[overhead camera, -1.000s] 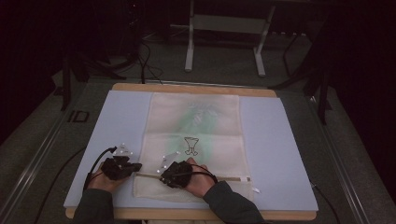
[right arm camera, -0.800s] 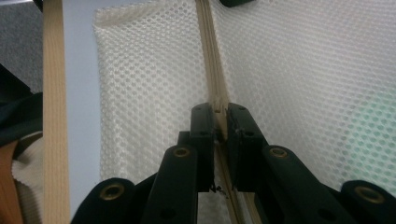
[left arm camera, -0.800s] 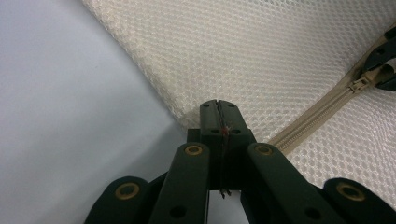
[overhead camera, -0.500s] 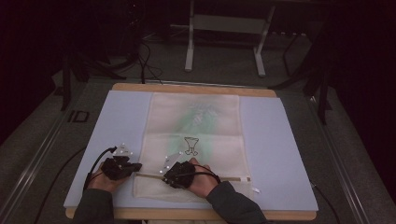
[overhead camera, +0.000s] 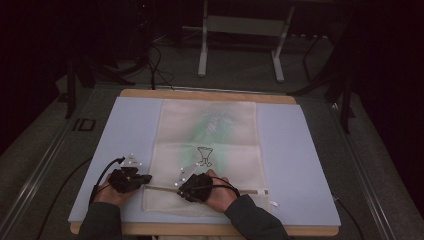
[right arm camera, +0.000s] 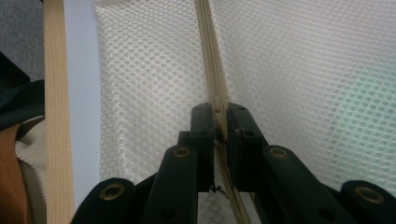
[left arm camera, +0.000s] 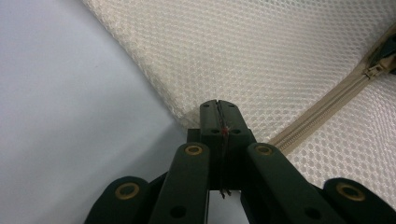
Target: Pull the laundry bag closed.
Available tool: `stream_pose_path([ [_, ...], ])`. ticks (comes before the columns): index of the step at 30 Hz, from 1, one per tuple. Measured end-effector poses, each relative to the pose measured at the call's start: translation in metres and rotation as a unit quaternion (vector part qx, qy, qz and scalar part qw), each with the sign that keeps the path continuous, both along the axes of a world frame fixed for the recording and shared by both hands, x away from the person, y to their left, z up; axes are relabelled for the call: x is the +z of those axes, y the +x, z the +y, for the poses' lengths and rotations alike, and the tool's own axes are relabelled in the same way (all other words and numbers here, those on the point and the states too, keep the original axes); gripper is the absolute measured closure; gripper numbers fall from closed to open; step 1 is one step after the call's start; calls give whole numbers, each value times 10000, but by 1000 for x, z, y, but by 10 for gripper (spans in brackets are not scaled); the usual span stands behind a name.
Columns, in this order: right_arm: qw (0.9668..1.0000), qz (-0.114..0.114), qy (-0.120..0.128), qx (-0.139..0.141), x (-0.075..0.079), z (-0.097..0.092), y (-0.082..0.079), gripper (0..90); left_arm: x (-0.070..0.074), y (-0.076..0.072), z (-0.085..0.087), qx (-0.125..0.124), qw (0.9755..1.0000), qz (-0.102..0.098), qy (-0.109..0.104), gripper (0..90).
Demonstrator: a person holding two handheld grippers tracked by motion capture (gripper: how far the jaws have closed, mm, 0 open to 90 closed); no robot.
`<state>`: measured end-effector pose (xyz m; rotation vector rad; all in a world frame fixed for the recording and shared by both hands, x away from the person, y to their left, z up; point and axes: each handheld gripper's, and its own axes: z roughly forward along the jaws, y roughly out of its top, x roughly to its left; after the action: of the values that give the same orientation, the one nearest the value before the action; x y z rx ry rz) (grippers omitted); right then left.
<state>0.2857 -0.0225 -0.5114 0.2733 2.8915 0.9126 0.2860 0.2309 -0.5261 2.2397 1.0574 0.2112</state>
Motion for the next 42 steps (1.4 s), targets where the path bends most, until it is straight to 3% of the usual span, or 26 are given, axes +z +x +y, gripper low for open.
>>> stream_pose_path([
  [42, 9998, -13, -178, -5, 5, -23, 1, 822, -1, 0, 1, 18, 10000, 11, -59, 896],
])
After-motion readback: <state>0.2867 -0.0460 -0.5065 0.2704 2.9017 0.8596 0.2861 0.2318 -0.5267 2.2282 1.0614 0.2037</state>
